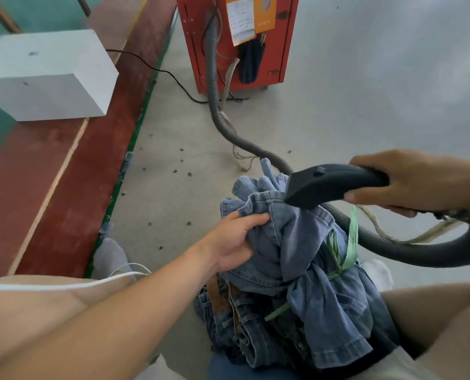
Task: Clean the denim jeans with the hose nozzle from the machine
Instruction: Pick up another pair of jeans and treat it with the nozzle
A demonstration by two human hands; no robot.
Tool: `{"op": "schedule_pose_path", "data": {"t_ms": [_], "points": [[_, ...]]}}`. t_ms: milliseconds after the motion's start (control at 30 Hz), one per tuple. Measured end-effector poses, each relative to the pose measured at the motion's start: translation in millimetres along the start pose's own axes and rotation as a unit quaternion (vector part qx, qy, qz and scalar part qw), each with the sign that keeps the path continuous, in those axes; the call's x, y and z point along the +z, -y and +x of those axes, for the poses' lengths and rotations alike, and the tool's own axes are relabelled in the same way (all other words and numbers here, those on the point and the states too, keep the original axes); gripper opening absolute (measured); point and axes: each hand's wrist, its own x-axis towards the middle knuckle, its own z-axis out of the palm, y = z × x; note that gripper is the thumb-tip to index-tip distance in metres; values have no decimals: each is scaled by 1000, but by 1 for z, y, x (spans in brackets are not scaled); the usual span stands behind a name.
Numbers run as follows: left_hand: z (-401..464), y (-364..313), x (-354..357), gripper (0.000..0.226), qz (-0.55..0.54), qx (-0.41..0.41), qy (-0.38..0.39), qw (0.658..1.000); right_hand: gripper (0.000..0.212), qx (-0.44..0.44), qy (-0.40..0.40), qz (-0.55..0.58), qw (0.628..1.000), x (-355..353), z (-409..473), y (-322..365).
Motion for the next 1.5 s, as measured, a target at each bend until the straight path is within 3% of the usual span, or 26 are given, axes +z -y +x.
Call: {"op": "schedule_pose_path", "data": {"t_ms": [100, 367, 600, 733, 800, 867, 933, 967, 1033, 1100, 1133, 1267, 1333, 1367, 1500], "points": [[0, 0, 0, 40, 1, 2, 9, 1000, 14, -17, 7, -21, 1000, 17, 7, 12], [-3, 1, 1, 44, 19, 0, 28, 999, 13, -42, -109, 19, 993, 11, 16, 12], [-3, -1, -2, 37, 59, 13, 44, 997, 21, -20, 31, -4, 999, 12, 5, 13], [-5, -1, -2, 26, 147, 19, 87, 985, 17, -71, -74, -42, 994, 25, 17, 30], [-8, -2, -3, 23, 275, 46, 101, 955, 16, -63, -126, -17, 990, 18, 19, 29], [-13, -10, -5, 32, 405, 71, 136, 901, 14, -43, -142, 10, 989, 7, 16, 19], [-24, -27, -9, 54, 461, 27, 228, 857, 15, -26, -136, 10, 990, -1, 11, 7], [-29, -34, -12, 49, 465, -13, 250, 849, 16, -19, -128, 5, 992, -2, 8, 2], [-32, -44, -17, 32, 508, -50, 203, 835, 19, -7, -107, -6, 994, 2, 6, -4], [-29, -43, -20, 63, 601, -59, 66, 794, 16, 11, -79, -32, 996, 10, 8, -6], [-25, -39, -21, 65, 642, -31, 19, 766, 15, 18, -65, -46, 997, 15, 10, -7], [-18, -11, -22, 78, 709, 50, 43, 702, 22, 9, -19, -57, 998, 19, 13, -9], [-13, -2, -27, 50, 730, 121, 71, 669, 21, 3, -3, -28, 1000, 14, 10, -14], [-13, 1, -30, 46, 724, 147, 73, 669, 24, 5, 9, -11, 1000, 10, 8, -17], [-19, 6, -41, 51, 617, 170, 12, 768, 53, 24, 82, 3, 996, 0, -3, -22]]}}
